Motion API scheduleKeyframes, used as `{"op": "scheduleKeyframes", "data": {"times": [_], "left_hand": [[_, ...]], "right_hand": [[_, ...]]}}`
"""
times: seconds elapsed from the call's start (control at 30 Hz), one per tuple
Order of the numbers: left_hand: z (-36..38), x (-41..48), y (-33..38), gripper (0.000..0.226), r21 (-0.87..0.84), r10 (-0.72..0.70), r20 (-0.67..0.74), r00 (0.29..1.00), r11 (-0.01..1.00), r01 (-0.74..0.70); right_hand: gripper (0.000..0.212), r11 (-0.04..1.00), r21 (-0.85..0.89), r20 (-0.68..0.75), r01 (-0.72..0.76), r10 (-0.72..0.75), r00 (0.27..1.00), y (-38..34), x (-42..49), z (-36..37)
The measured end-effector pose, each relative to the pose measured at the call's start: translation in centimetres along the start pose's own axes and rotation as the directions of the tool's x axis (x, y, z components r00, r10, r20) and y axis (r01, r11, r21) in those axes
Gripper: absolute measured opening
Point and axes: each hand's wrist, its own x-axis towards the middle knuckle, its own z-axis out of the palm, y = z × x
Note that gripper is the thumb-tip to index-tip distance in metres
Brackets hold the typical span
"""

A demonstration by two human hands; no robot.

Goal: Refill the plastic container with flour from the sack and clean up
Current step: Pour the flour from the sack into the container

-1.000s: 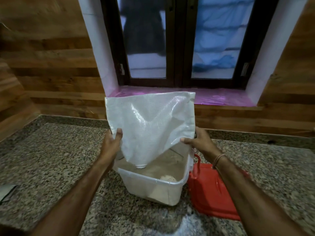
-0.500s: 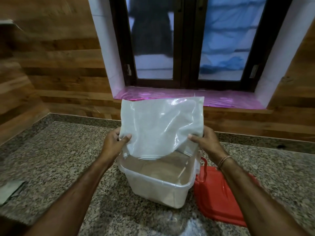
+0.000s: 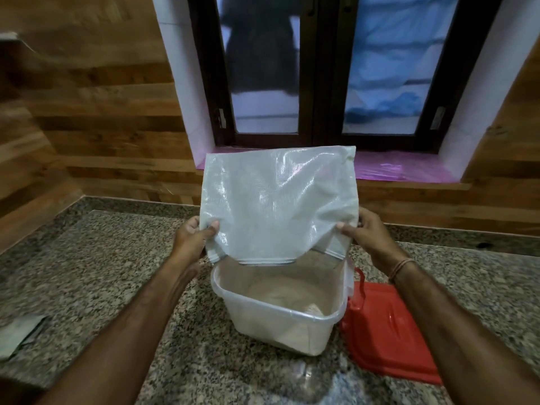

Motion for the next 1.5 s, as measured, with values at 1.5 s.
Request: {"op": "scheduleKeyframes", "data": {"times": [1.5], "left_hand": [[-35.9,7.2,-15.0,0.063,0.749,-0.041,-0.283,0.958,0.614,0.248]], "right_hand": [[0.040,0.595,-0.776,-0.019,-0.210,0.310,0.950,11.4,-4.1,42.0]]}}
